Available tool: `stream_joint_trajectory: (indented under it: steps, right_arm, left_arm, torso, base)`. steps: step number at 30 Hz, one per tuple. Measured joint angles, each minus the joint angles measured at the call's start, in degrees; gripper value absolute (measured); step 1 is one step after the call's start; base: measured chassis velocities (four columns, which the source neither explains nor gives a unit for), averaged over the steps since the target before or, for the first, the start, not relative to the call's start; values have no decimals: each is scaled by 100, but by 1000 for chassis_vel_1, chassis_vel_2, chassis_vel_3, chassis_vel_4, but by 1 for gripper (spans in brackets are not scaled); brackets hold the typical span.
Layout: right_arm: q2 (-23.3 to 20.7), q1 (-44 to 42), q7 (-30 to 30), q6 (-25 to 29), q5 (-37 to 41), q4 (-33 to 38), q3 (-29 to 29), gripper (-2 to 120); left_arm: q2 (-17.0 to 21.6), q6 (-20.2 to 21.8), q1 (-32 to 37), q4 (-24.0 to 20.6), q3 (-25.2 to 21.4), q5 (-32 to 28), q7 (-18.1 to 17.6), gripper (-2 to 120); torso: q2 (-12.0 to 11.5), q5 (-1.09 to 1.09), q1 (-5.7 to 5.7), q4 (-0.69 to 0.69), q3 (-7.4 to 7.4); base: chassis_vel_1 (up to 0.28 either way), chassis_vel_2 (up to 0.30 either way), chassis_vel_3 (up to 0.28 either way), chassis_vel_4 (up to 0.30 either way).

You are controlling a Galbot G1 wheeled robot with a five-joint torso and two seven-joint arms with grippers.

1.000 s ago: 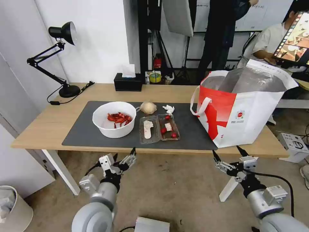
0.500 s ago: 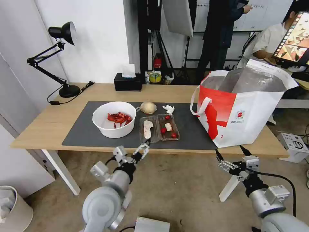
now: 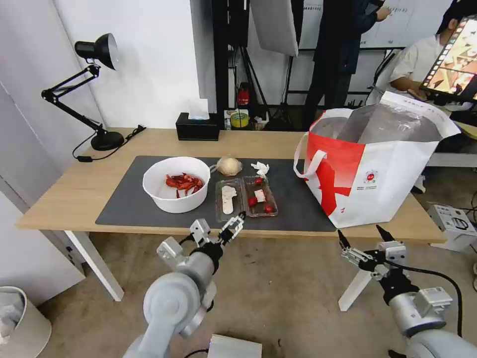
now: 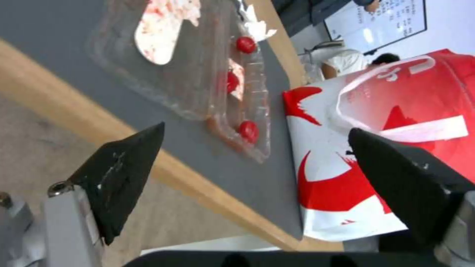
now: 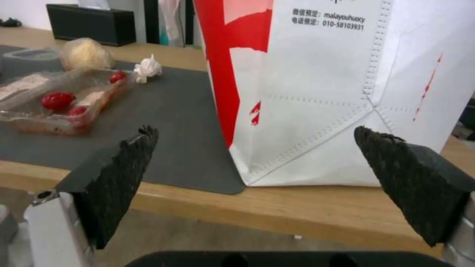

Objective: Pick up the trash from the table and place it into the takeout bag.

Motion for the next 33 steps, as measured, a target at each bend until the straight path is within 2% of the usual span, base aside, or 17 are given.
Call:
stream_joint_trajectory:
  steps: [33]
  right_arm:
    - [47,19,87,123,8,-178,26,100]
  left_arm:
    - [-619,9,-646,990,400,197,-95,100]
  torso:
    - [0,0,0,0,0]
  base:
    - [0,0,0,0]
